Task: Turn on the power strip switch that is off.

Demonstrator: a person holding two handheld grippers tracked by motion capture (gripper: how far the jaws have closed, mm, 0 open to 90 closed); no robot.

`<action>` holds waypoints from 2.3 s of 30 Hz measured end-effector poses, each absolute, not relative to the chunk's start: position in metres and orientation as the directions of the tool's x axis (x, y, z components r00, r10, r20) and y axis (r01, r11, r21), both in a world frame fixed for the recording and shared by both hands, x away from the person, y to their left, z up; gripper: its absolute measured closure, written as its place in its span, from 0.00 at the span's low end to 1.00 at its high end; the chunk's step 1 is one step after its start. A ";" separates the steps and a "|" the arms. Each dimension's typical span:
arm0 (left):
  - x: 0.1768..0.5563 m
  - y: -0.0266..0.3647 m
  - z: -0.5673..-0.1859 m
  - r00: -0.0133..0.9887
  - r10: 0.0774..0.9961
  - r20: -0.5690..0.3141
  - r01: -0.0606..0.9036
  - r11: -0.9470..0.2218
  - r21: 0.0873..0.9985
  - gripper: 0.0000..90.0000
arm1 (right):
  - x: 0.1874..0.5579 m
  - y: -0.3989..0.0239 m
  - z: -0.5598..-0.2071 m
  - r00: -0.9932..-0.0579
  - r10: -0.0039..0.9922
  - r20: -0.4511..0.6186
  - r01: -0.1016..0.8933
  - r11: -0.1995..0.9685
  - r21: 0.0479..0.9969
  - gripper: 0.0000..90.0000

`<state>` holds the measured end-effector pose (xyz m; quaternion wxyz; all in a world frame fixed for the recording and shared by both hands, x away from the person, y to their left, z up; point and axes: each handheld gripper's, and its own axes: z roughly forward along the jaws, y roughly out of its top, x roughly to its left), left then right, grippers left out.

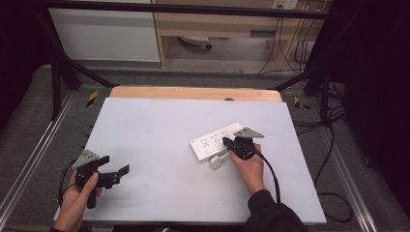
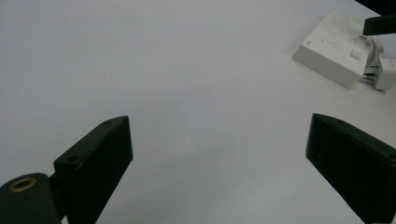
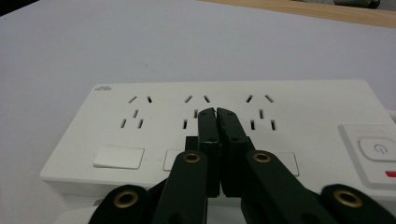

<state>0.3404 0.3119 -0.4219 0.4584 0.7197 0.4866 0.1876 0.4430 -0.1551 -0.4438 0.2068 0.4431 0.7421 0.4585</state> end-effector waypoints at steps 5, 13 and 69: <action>0.340 0.312 -0.422 0.456 0.872 -0.178 0.529 -0.105 0.842 0.08 | 0.442 -0.156 -0.448 -0.518 0.850 0.095 0.468 0.188 0.863 1.00; 0.341 0.312 -0.422 0.455 0.873 -0.177 0.531 -0.106 0.841 0.08 | 0.440 -0.156 -0.451 -0.511 0.855 0.094 0.467 0.184 0.865 1.00; 0.341 0.311 -0.422 0.454 0.874 -0.171 0.533 -0.113 0.839 0.09 | 0.440 -0.154 -0.451 -0.510 0.850 0.129 0.473 0.152 0.868 1.00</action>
